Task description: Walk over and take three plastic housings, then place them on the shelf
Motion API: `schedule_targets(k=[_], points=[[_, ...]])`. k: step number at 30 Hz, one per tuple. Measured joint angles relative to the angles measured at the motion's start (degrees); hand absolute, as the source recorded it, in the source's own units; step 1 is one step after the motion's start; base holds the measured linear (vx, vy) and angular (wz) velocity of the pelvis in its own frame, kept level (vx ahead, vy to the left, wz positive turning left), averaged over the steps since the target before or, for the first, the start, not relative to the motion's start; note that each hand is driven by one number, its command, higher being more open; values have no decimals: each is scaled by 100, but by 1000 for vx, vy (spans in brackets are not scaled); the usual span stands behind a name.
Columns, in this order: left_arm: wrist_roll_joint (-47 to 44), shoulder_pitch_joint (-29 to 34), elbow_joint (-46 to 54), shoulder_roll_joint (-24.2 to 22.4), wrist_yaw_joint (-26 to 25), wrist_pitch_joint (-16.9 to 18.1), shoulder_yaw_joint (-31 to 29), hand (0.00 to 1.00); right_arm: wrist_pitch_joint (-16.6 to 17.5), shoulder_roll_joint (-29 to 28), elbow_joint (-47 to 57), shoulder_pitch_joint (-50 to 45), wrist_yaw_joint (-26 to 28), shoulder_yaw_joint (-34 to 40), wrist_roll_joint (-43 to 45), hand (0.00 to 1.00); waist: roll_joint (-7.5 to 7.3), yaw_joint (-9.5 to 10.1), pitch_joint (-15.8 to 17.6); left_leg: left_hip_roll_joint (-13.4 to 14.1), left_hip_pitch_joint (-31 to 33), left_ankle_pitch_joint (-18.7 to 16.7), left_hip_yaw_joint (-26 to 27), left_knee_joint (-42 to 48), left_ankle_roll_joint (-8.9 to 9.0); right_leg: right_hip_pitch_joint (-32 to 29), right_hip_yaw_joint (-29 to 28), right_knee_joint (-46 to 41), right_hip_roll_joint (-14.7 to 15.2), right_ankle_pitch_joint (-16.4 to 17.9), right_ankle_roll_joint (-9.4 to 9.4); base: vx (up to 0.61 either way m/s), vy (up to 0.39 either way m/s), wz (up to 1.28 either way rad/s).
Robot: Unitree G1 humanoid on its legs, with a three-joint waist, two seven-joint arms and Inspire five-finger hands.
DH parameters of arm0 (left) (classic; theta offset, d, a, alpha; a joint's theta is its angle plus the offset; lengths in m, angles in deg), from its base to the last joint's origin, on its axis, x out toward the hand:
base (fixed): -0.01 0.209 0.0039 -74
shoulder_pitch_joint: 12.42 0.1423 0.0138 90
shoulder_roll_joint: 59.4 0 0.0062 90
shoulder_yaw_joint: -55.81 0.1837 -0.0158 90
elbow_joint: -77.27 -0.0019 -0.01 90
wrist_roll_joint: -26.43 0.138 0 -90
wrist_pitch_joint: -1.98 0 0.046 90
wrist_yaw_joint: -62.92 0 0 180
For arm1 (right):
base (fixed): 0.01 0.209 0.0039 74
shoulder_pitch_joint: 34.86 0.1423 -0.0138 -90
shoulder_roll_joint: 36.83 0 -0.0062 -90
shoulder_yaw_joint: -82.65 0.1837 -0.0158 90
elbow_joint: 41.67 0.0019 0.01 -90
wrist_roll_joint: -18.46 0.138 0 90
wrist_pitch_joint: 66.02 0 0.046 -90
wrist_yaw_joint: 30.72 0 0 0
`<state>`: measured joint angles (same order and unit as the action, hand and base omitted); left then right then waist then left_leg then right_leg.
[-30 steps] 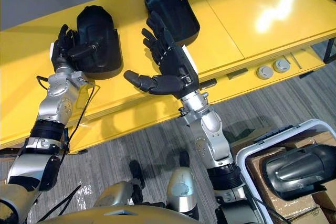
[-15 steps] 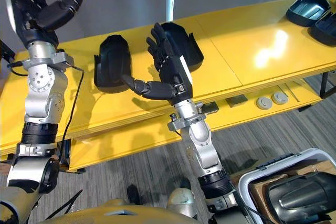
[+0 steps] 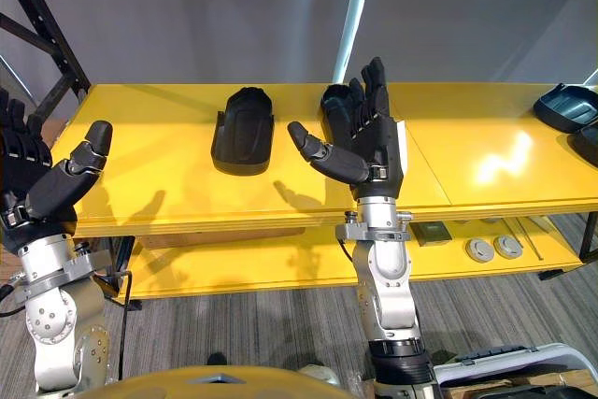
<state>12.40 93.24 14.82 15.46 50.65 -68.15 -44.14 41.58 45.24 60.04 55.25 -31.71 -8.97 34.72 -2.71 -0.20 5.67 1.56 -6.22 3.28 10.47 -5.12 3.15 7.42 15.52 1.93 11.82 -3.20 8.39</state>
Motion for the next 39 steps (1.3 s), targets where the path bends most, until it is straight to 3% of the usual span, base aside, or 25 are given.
schedule_targets(k=[6, 13, 19, 26, 31, 33, 39], points=[[9, 0, -1, 1, 30, 8, 161, 100, 10, 1, 0, -165, 17, 91, -1, 100, 5, -2, 19, -21, 94, 27, -46, 1, -22, -122, -12, -101, -2, 11, -17, -1, 1, 3], [-26, 10, -258, 93, 357, -11, 527, 100, 10, 5, -4, -300, 101, 219, -8, 100, 72, -12, 279, -84, 107, 65, -48, 1, -76, -243, -71, -346, 79, 97, -18, -22, 17, 0], [-88, 11, -677, 202, 754, -500, 800, 100, 10, 19, -33, -299, 296, 159, -271, 100, 40, -6, 350, -84, 108, 73, -60, 2, -88, -254, -59, -402, 91, 145, -23, -7, 6, 1], [-89, -71, -730, 474, 729, -672, 1043, 100, 116, 123, -18, -149, 83, 163, -469, 100, 56, -28, 510, -75, 311, 71, 42, 33, -88, -567, -199, -498, 91, 138, -26, 6, 8, -5], [-91, -472, -1073, 601, 534, -797, 1206, 100, 188, 228, 86, 113, 68, 228, -460, 100, 74, -92, 926, 17, 848, -324, 53, 939, -122, -756, -266, -634, 96, 138, -35, -20, 2, -3], [-94, -492, -1156, 600, 488, -844, 1247, 100, 195, 383, 271, 107, 128, 231, -452, 100, 147, -118, 1049, 89, 1058, -543, 74, 1339, -117, -836, -324, -697, 70, 153, -53, -18, 11, -9], [-107, -700, -1207, 638, 492, -906, 1389, 100, 292, 400, 471, 77, 238, 263, -406, 100, 261, -150, 1154, 207, 1363, -814, 74, 1810, -85, -910, -334, -730, 9, 169, -75, 2, 3, -2]])
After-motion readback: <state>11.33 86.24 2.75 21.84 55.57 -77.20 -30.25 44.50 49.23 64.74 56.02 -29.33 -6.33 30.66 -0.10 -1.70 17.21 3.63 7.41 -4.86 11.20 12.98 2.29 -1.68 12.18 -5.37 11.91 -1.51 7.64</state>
